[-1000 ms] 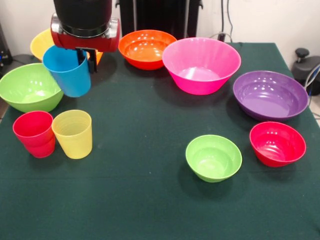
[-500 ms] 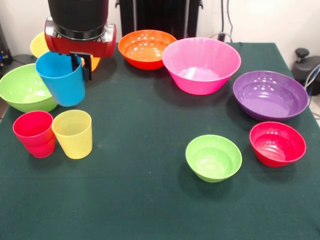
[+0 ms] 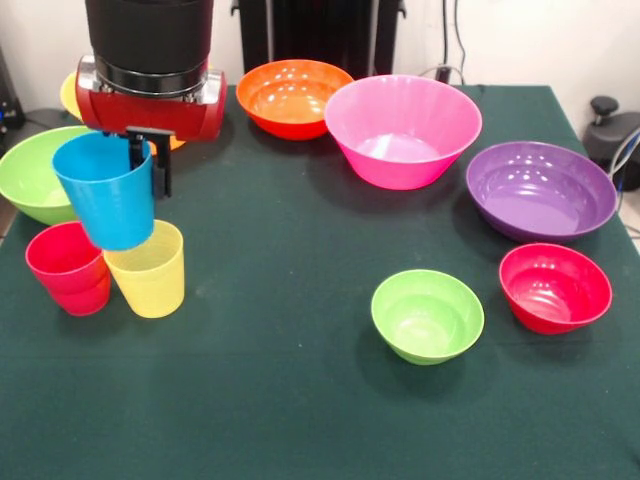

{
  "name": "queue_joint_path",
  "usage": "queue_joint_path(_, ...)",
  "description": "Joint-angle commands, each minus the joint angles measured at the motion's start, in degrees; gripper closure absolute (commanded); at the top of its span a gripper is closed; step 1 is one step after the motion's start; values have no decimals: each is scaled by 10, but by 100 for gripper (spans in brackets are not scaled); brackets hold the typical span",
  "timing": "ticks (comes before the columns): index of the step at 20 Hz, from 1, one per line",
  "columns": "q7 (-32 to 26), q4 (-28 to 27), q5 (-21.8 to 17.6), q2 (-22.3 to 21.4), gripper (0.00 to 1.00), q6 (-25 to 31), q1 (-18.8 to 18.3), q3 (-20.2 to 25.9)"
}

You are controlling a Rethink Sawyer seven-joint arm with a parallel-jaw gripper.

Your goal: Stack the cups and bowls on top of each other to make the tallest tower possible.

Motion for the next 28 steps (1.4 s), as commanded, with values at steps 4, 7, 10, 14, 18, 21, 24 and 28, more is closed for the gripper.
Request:
queue_joint_path(4, -61, 55, -18, 17, 100, -54, 4, 49)
queue_joint_path(7, -58, 57, -16, 18, 100, -58, 4, 47)
queue_joint_path(10, -50, 64, -13, 17, 100, -67, 4, 47)
queue_joint_path(14, -45, 77, -12, 13, 100, -79, 2, 47)
queue_joint_path(18, -39, 87, -12, 11, 100, -86, 1, 46)
queue_joint_path(21, -38, 91, -13, 11, 100, -89, 0, 46)
queue_joint_path(24, -38, 92, -14, 11, 100, -87, 0, 44)
queue_joint_path(28, -44, 91, -16, 14, 100, -85, -1, 44)
